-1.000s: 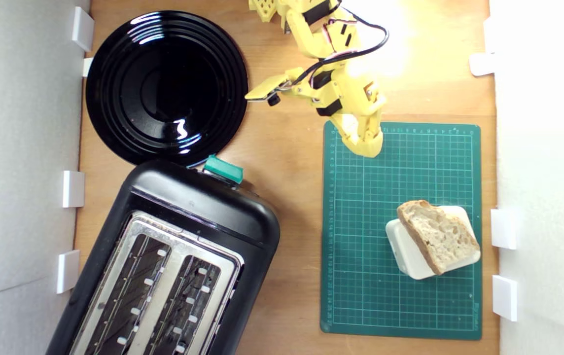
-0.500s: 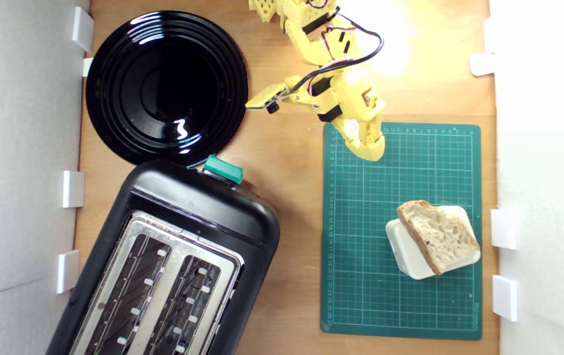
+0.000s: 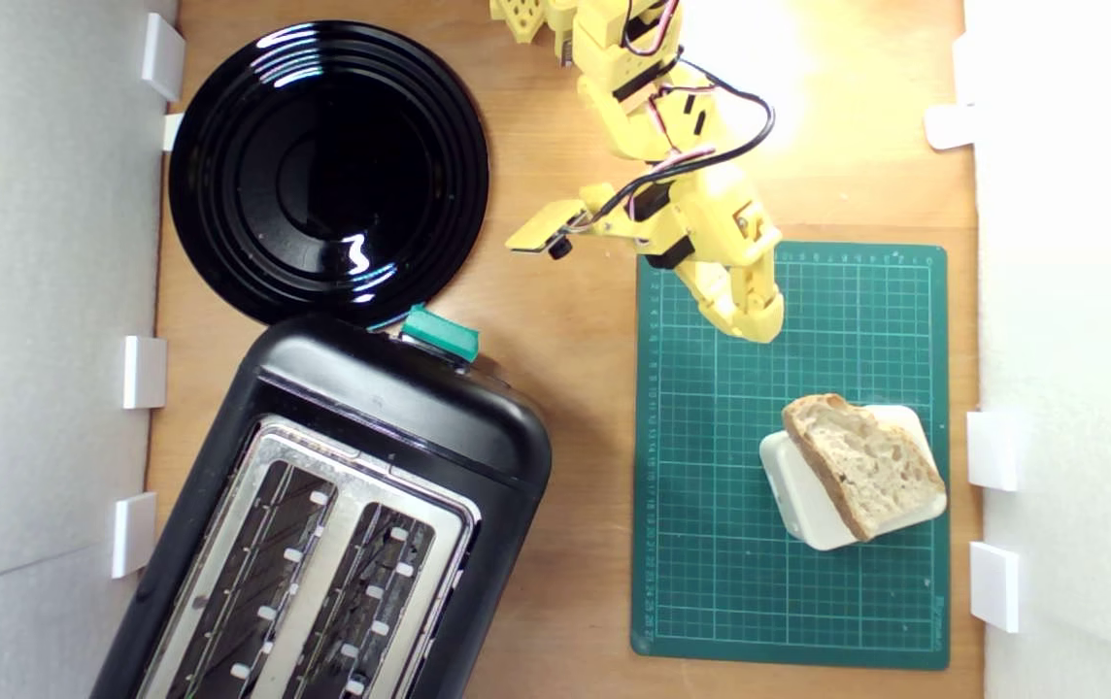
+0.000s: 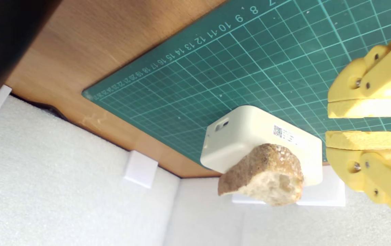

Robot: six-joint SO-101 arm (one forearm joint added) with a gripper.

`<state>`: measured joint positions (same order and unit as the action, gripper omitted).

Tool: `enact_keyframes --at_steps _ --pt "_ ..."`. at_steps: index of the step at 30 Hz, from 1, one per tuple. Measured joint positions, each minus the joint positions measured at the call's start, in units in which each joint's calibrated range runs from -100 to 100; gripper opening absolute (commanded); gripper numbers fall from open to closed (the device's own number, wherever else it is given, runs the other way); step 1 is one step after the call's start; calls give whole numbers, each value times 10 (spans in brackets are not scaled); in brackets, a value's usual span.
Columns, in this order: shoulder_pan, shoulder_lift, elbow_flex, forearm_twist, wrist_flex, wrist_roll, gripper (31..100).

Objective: Pick bread and place in toaster

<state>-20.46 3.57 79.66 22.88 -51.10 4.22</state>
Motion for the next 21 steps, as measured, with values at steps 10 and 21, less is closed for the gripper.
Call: enact_keyframes --at_steps 10,21 --pt "-2 26 -31 0 0 0 758" --pt "-3 26 -31 0 -28 0 900"
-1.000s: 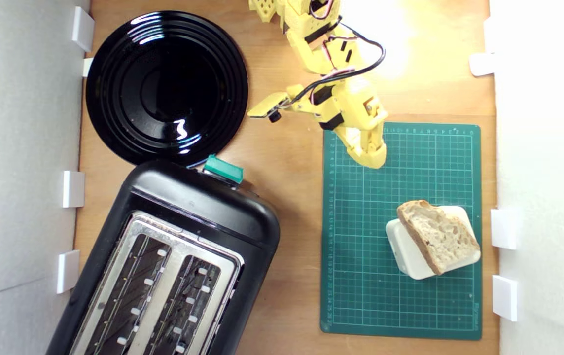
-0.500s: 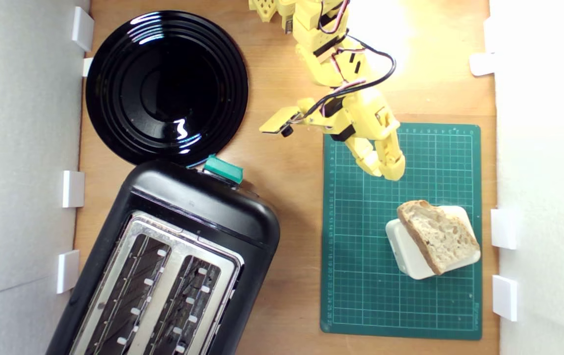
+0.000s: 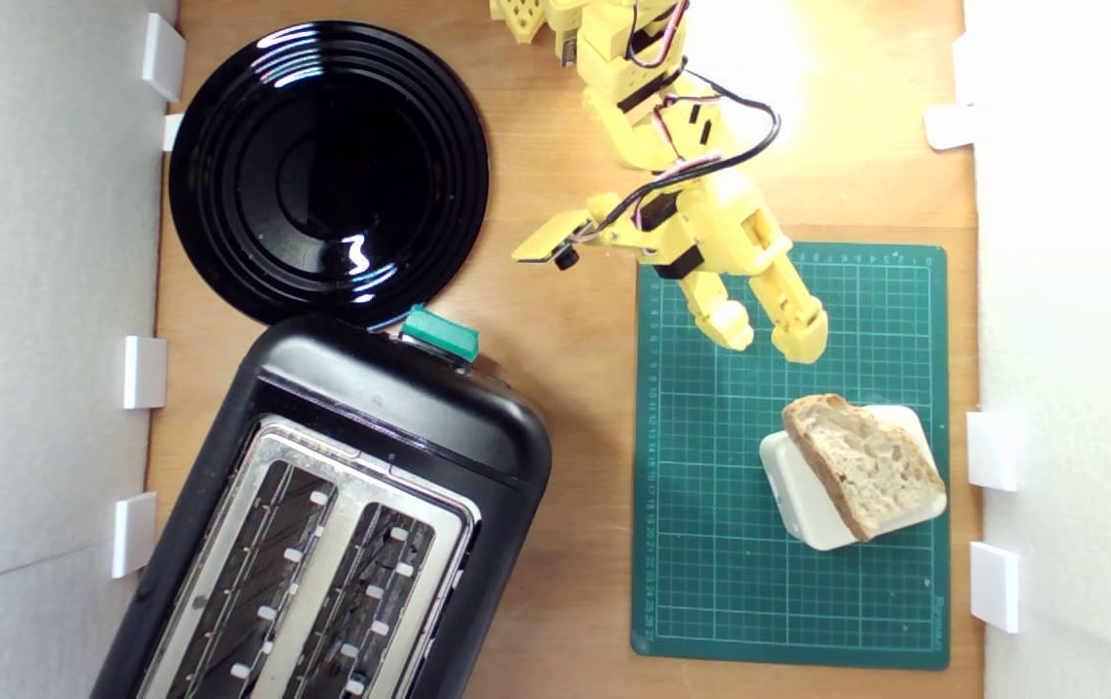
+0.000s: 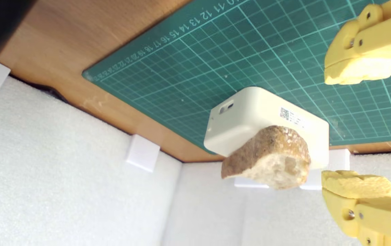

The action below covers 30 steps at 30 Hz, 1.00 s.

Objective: Pick bread and place in toaster

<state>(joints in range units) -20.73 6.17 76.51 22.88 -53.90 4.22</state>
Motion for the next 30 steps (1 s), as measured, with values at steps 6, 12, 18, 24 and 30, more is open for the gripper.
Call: enact_keyframes --at_steps 6,12,18,24,30 --pt "-8 0 0 0 -6 -13 913" --pt "-8 3 0 0 -16 -15 960" --pt "-9 29 -22 -1 -16 -15 958" --pt "-9 70 -74 -4 -16 -15 958" --pt "-16 90 -105 -4 -16 -15 958"
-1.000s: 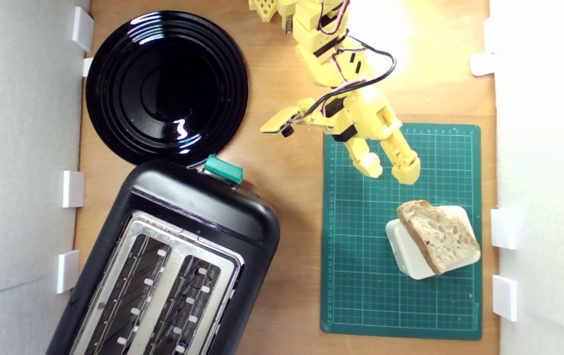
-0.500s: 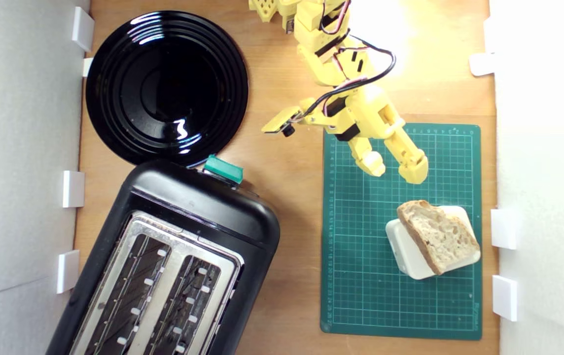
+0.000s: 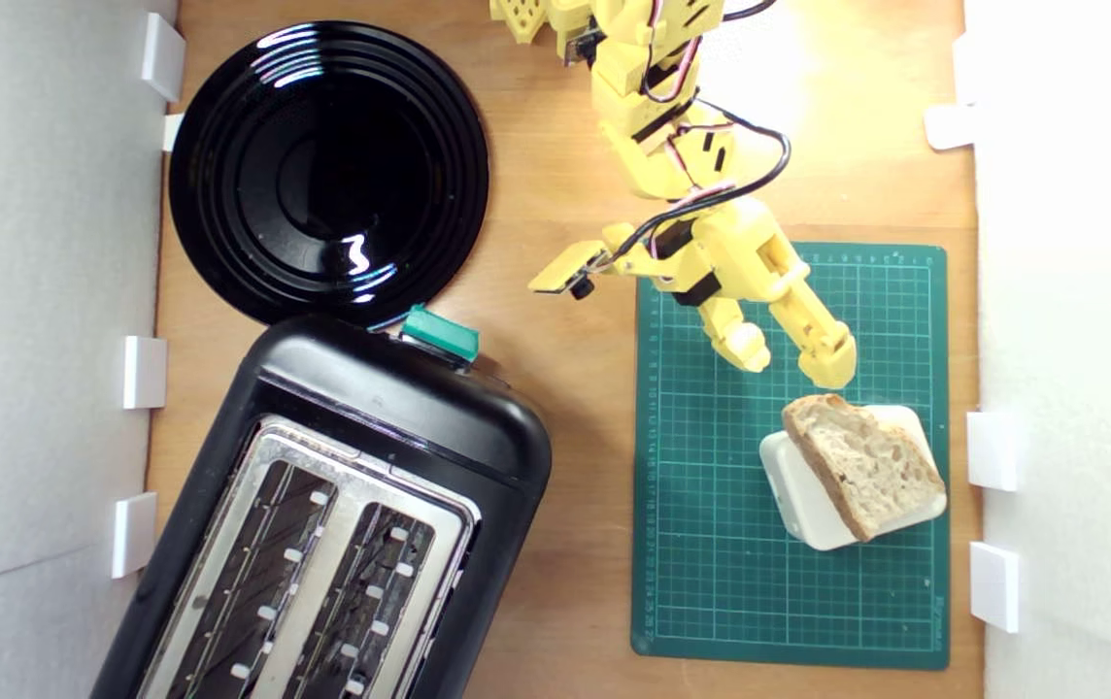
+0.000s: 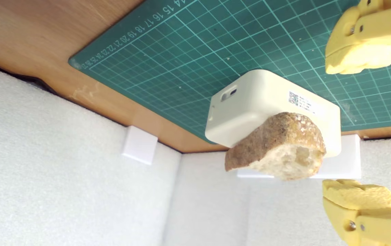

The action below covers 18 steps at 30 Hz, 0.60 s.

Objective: Pick bread and place in toaster

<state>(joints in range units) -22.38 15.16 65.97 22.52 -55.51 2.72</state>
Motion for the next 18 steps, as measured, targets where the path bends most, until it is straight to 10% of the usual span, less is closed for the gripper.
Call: enact_keyframes --at_steps 11,18 --pt "-7 22 -39 -6 0 -18 958" --pt "-48 23 -55 -76 0 -8 958"
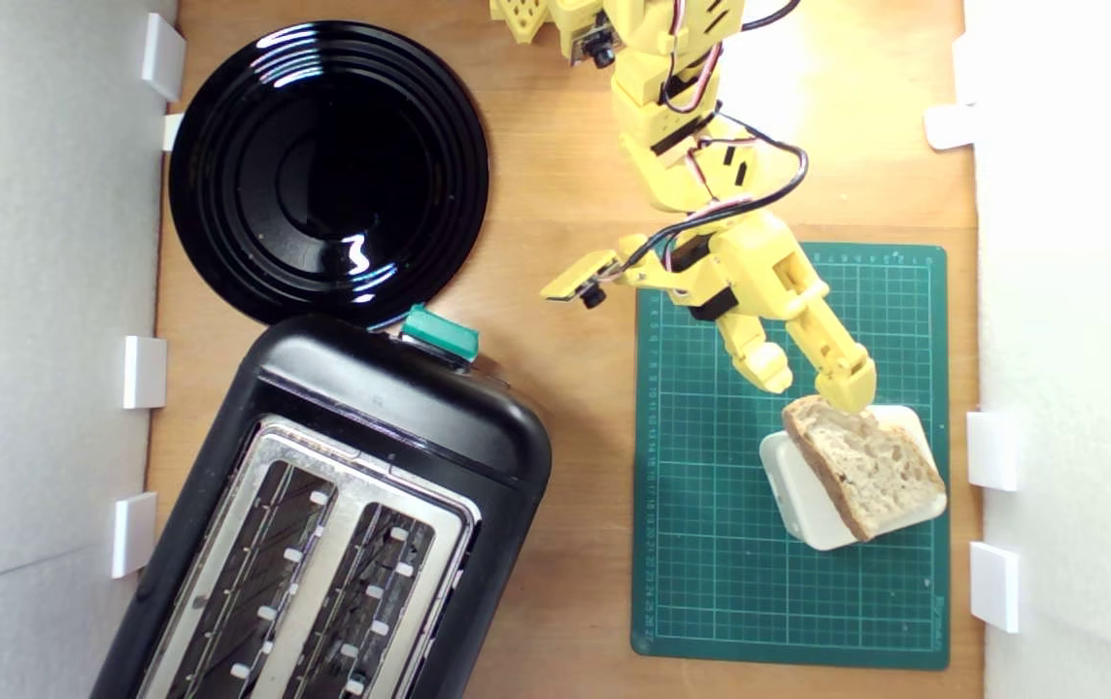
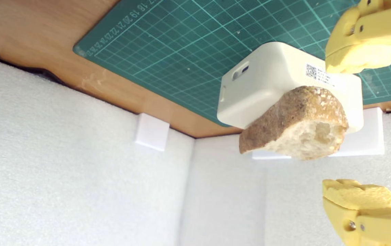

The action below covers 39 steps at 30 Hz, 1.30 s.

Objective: Pick bread and place in toaster

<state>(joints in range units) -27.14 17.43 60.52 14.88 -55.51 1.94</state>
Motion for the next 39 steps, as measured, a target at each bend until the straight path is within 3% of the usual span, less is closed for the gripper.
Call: enact_keyframes --at_steps 9,39 --pt "-11 35 -31 -38 0 5 957" --pt "-20 76 -89 -43 0 27 958"
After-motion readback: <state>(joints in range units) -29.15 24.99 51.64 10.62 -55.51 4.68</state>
